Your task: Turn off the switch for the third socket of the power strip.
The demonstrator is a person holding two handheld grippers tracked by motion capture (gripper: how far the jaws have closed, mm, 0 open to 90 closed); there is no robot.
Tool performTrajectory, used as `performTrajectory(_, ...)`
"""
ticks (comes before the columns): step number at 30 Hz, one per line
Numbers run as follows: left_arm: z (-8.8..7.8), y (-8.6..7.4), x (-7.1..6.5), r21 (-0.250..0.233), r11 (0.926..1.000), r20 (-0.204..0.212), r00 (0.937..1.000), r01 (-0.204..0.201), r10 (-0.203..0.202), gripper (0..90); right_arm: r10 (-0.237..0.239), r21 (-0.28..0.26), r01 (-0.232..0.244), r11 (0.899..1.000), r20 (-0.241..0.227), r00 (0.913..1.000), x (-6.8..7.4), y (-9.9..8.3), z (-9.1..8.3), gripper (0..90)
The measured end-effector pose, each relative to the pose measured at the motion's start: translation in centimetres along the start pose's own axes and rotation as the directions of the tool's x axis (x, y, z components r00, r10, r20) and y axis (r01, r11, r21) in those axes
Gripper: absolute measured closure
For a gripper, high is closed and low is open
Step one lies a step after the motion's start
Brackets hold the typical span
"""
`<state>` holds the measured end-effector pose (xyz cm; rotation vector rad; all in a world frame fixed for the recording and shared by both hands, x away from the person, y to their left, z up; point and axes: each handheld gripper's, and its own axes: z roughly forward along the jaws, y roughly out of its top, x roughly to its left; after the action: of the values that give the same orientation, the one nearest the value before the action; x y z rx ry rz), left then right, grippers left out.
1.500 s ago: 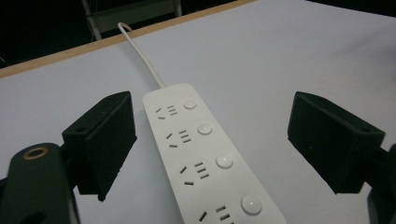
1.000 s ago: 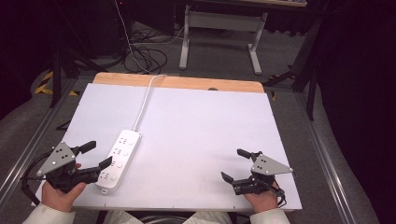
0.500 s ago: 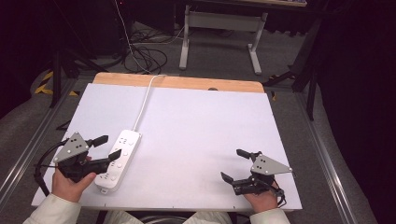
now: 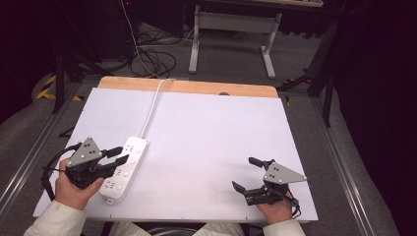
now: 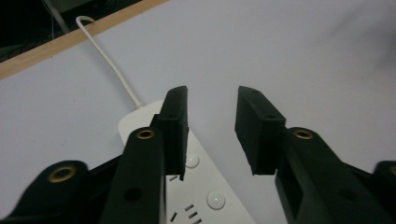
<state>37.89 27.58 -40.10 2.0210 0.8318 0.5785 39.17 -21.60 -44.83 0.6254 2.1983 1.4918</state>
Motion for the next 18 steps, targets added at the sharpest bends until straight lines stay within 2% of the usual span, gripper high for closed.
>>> performTrajectory(3, 0.3, 0.2, -0.5, 0.042, 0.9981, -0.019, 0.9988, -0.045, 0.046, 74.2, -0.005, -0.003, 0.005, 1.0, -0.002, 1.0, 0.0, 0.0, 0.0, 7.3)
performTrajectory(5, 0.3, 0.2, -0.5, 0.052, 0.9971, -0.024, 0.998, -0.057, 0.058, 80.6, 0.0, -0.004, 0.0, 1.0, -0.001, 1.0, 0.0, 0.0, 0.0, 7.3)
performTrajectory(7, 0.6, 0.4, -0.7, 0.096, 0.9932, -0.012, 0.9976, -0.066, 0.068, 87.1, 0.002, -0.006, -0.002, 1.0, 0.0, 1.0, 0.0, 0.0, -0.1, 7.3)
performTrajectory(9, 0.7, 0.5, -0.7, 0.113, 0.9919, -0.001, 0.9982, -0.059, 0.059, 89.8, 0.002, -0.005, -0.002, 1.0, 0.0, 1.0, -0.1, -0.1, -0.1, 7.3)
performTrajectory(10, 1.0, 0.6, -0.5, 0.152, 0.9874, 0.018, 0.999, -0.042, 0.04, 89.9, 0.002, -0.004, -0.002, 1.0, -0.001, 1.0, -0.1, -0.1, 0.0, 7.3)
performTrajectory(13, 1.5, 0.7, -0.1, 0.218, 0.9759, 0.033, 0.9994, -0.007, 0.0, 90.0, 0.003, -0.003, -0.003, 1.0, -0.001, 1.0, -0.1, 0.0, 0.0, 7.3)
performTrajectory(17, 2.2, 0.7, 0.1, 0.293, 0.956, 0.047, 0.9989, -0.012, -0.002, 90.0, 0.002, -0.006, -0.002, 1.0, -0.001, 1.0, 0.0, 0.0, 0.0, 7.3)
performTrajectory(18, 2.2, 0.7, 0.1, 0.293, 0.956, 0.047, 0.9989, -0.012, -0.002, 89.9, 0.002, -0.007, -0.002, 1.0, 0.0, 1.0, 0.0, 0.0, -0.1, 7.3)
